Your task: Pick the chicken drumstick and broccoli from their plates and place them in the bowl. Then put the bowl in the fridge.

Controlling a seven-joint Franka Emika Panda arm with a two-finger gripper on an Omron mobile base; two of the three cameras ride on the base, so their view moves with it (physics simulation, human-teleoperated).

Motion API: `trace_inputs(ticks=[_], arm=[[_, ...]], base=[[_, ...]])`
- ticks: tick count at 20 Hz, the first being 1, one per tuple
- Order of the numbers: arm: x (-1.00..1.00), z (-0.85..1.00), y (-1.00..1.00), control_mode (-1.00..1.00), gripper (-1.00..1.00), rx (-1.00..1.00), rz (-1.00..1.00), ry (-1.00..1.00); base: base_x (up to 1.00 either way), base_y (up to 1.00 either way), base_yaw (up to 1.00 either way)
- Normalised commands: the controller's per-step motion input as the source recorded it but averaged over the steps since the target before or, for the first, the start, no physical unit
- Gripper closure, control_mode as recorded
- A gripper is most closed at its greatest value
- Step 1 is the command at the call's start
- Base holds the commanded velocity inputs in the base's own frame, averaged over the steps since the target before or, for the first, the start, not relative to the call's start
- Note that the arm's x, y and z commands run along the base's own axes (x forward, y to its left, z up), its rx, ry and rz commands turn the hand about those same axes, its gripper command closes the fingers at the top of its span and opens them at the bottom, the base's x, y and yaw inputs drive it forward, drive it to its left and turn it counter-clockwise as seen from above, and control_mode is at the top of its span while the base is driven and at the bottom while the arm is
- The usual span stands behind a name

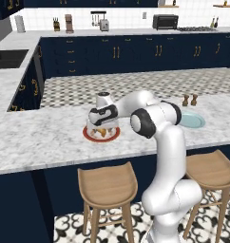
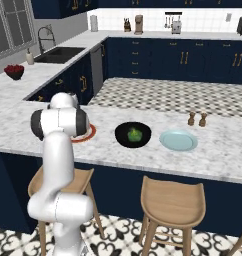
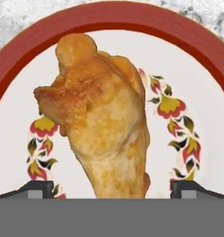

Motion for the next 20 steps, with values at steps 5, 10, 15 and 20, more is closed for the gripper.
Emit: trace_inputs(ticks=[5,10,15,20], arm=[[0.02,-0.25,0.00,-1.00,-1.00,0.00,0.00,0.00],[0.01,-0.05,0.00,-1.00,1.00,0.00,0.00,0.00],[-0.02,0.01,0.00,-1.00,1.00,0.00,0.00,-0.01],[-0.47,0.48,-0.10,-1.00,1.00,0.00,0.00,-0.03]], base=[[0.00,0.00,0.00],[0.00,0.00,0.00],[0.00,0.00,0.00],[0.00,0.00,0.00]])
